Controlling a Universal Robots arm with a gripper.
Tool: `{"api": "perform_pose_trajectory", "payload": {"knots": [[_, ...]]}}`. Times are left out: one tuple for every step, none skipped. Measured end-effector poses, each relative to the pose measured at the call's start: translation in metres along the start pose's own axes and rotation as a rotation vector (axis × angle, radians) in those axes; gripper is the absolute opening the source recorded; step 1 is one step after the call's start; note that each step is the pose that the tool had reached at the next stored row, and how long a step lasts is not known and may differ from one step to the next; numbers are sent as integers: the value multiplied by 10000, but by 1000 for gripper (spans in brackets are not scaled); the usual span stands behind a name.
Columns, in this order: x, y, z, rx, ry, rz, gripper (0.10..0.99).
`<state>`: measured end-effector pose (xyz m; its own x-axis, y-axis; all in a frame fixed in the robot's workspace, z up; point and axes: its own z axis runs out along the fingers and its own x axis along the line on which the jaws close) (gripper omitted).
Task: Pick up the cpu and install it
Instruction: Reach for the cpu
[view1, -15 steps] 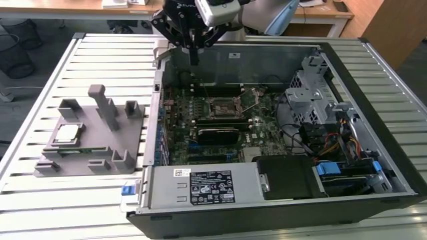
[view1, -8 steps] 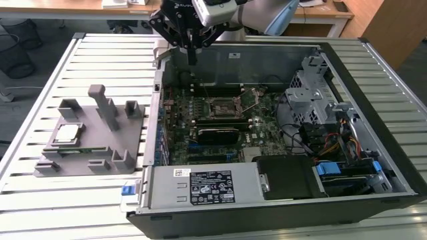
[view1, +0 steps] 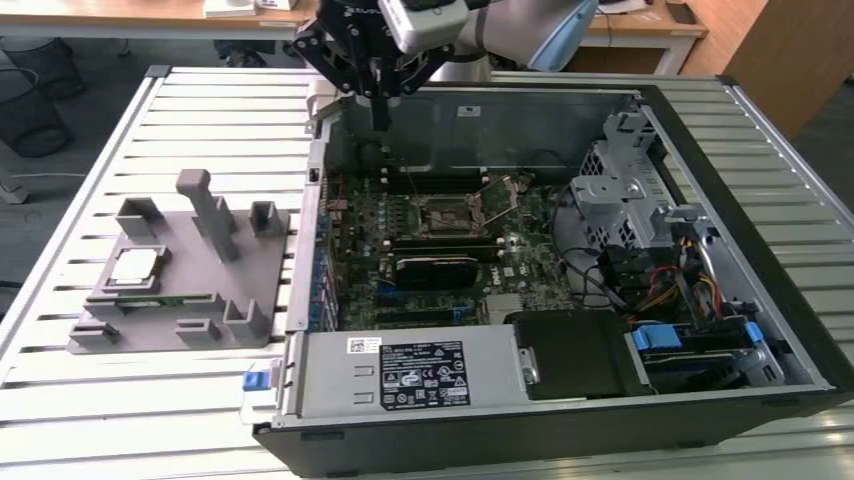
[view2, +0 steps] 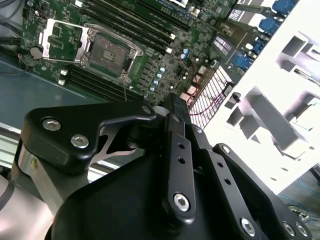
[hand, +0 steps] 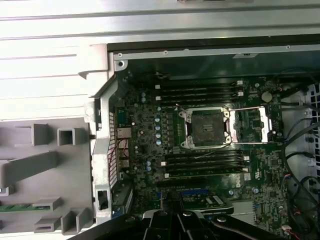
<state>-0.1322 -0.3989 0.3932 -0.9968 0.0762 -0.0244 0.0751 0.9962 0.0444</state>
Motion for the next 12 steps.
{"api": "perform_pose_trajectory", "payload": {"knots": [[4,0,0,1,0,0,106],[7,-1,0,0,0,0,106],[11,-1,0,-1,-1,0,106],[14,-1,0,0,0,0,106],[18,-1,0,0,0,0,106],[21,-2,0,0,-1,0,106],[25,-2,0,0,0,0,106],[28,-2,0,0,0,1,106],[31,-3,1,0,0,0,106],[35,-3,1,0,0,0,106],[38,-3,1,0,0,0,106],[42,-3,1,0,0,0,106]]}}
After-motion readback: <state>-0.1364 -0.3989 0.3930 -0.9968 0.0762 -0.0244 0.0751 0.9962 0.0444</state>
